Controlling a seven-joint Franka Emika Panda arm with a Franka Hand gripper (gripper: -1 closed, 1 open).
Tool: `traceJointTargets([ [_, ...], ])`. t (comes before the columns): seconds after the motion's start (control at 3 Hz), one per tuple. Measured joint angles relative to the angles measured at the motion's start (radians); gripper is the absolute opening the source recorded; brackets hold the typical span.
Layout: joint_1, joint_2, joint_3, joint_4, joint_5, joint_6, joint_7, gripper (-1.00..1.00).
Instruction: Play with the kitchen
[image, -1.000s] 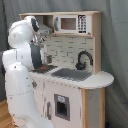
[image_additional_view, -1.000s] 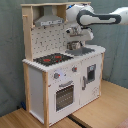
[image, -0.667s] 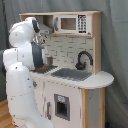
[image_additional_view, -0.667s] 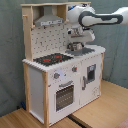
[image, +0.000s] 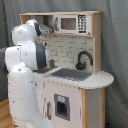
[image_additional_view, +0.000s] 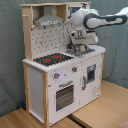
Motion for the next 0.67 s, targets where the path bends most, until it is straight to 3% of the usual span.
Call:
traceJointTargets([
  [0.67,0.017,0.127,0.004,-0.161,-0.063,0.075,0.068,-1.0],
])
